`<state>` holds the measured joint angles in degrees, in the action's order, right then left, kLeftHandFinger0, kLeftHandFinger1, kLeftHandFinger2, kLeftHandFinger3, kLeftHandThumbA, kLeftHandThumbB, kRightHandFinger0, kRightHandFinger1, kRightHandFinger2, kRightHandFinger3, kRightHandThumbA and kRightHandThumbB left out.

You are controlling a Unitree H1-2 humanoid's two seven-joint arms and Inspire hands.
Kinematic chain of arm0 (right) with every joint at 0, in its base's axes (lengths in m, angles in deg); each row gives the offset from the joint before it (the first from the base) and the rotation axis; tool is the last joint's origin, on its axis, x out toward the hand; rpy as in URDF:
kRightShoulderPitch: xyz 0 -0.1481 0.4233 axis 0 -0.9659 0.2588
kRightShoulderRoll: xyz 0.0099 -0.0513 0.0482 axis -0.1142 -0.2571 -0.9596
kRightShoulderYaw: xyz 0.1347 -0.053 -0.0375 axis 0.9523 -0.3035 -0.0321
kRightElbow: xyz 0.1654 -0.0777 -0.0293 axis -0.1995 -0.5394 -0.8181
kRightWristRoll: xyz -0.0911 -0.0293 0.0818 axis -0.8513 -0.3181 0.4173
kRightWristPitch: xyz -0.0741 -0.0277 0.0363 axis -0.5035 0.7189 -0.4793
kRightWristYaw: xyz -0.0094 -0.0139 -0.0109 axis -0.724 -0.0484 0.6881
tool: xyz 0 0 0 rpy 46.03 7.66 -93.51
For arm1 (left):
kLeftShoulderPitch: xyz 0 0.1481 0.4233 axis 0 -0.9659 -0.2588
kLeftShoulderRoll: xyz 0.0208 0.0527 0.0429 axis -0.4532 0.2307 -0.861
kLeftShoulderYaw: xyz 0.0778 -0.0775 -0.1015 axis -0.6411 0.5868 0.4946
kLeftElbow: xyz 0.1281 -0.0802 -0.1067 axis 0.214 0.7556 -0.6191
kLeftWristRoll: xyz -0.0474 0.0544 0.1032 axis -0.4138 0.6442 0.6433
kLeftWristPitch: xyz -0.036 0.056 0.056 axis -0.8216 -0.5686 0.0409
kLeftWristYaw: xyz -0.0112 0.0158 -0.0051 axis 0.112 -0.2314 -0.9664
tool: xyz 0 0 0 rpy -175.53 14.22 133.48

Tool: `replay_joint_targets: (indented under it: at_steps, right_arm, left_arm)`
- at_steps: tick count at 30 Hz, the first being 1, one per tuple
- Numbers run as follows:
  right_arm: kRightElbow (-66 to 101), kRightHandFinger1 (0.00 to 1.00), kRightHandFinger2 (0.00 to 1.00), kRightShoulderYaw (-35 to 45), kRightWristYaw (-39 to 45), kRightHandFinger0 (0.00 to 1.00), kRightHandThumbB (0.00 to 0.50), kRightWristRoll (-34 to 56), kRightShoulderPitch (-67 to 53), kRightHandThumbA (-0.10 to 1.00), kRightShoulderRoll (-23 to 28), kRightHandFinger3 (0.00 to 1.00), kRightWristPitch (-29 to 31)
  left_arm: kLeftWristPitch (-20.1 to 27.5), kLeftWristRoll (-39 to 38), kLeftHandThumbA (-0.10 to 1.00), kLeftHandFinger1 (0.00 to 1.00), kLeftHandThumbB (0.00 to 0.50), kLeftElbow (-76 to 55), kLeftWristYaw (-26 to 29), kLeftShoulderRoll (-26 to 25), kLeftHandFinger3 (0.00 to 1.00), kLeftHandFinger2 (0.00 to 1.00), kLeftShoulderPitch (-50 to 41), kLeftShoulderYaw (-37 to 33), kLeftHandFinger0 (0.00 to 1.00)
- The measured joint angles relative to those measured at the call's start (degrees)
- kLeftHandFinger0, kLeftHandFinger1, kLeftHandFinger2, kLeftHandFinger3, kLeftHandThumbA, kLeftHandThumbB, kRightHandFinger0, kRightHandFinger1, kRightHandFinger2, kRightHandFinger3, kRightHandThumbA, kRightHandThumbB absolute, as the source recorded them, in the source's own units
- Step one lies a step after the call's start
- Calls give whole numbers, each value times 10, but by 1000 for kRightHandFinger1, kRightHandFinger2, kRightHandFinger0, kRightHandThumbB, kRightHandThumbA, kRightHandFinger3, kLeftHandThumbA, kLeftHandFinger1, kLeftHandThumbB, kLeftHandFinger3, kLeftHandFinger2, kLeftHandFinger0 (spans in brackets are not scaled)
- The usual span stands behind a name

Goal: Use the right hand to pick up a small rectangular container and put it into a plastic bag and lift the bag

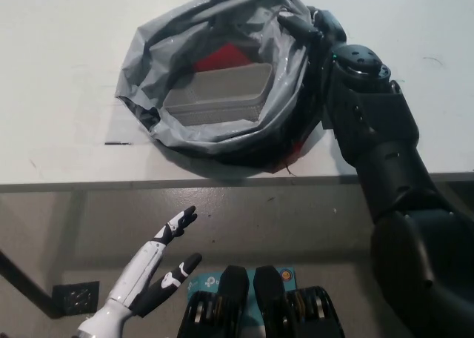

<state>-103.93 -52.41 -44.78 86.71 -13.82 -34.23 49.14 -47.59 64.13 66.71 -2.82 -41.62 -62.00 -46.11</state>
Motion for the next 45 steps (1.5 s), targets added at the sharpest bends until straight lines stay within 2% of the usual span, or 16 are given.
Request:
replay_joint_targets:
  at_steps: [1, 2, 3, 4, 6, 7, 8, 12, 21, 23, 26, 31, 35, 36, 39, 45]
  right_arm:
    - [8, 319, 818, 2, -1, 0, 226, 6, 0, -60, -3, 541, -4]
    - [14, 377, 893, 3, -1, 0, 205, 9, 0, -98, -5, 594, -6]
    - [25, 390, 909, 4, -2, 0, 206, 15, 0, -100, -9, 609, -13]
    - [34, 391, 904, 4, -3, 0, 197, 17, 0, -100, -11, 618, -18]
    - [64, 328, 788, 4, -3, 0, 153, 25, 2, -100, -18, 588, -32]
    - [78, 328, 788, 4, -3, 0, 153, 31, 6, -100, -21, 588, -40]
    - [85, 259, 738, 4, -3, 0, 161, 34, 10, -100, -24, 1000, -45]
    - [116, 184, 671, 4, -3, 0, 143, 53, 44, -100, -36, 1000, -68]
    - [128, 164, 685, 8, -9, 0, 105, 117, 140, -100, -38, 1000, -86]
    - [129, 184, 732, 8, -10, 0, 91, 128, 152, -100, -37, 1000, -87]
    - [137, 200, 799, 14, -18, 0, 92, 154, 184, -100, -35, 1000, -90]
    - [166, 225, 814, 16, -29, 0, 85, 185, 216, -100, -35, 1000, -93]
    - [153, 192, 773, 12, -35, 0, 121, 196, 206, -100, -40, 1000, -93]
    - [146, 118, 694, 12, -38, 0, 128, 199, 193, -100, -46, 1000, -93]
    - [147, 168, 766, 7, -41, 0, 109, 213, 174, -100, -58, 1000, -94]
    - [225, 180, 770, -21, -60, 0, 99, 257, 181, -100, -60, 1000, -94]
  left_arm:
    - [0, 0, 924, 1000, 265, 0, 0, 0, 1000, 1000, 0, 0, 1000]
    - [0, 0, 924, 1000, 265, 0, 0, 0, 1000, 1000, 0, 0, 1000]
    - [0, 0, 925, 1000, 265, 0, 0, 0, 1000, 1000, 0, 0, 1000]
    - [0, 0, 927, 1000, 266, 0, 0, 0, 1000, 1000, 0, 0, 1000]
    - [0, 0, 924, 1000, 265, 0, 0, 0, 1000, 1000, 0, 0, 1000]
    - [0, 0, 924, 1000, 265, 0, 0, 0, 1000, 1000, 0, 1, 1000]
    - [0, 0, 924, 1000, 264, 1, 0, 0, 1000, 1000, 0, 1, 1000]
    - [0, 1, 925, 1000, 262, 1, 0, 0, 1000, 1000, 0, 1, 1000]
    - [0, 1, 913, 1000, 259, 3, 0, 0, 1000, 1000, -1, 1, 1000]
    - [-1, 1, 907, 1000, 250, 3, 0, 0, 1000, 1000, -2, 1, 1000]
    - [-2, 1, 908, 1000, 248, 3, 0, 0, 1000, 1000, -4, 1, 1000]
    - [-1, 4, 914, 1000, 235, 0, 1, 0, 1000, 1000, -16, 0, 1000]
    - [0, 10, 900, 1000, 228, -1, 2, 0, 1000, 1000, -35, 0, 1000]
    - [1, 12, 899, 1000, 226, -2, 3, 0, 1000, 1000, -42, 0, 1000]
    - [1, 13, 900, 1000, 228, -2, 3, 0, 1000, 1000, -46, 1, 1000]
    - [1, 13, 897, 1000, 225, -5, 3, 0, 1000, 1000, -39, 3, 1000]
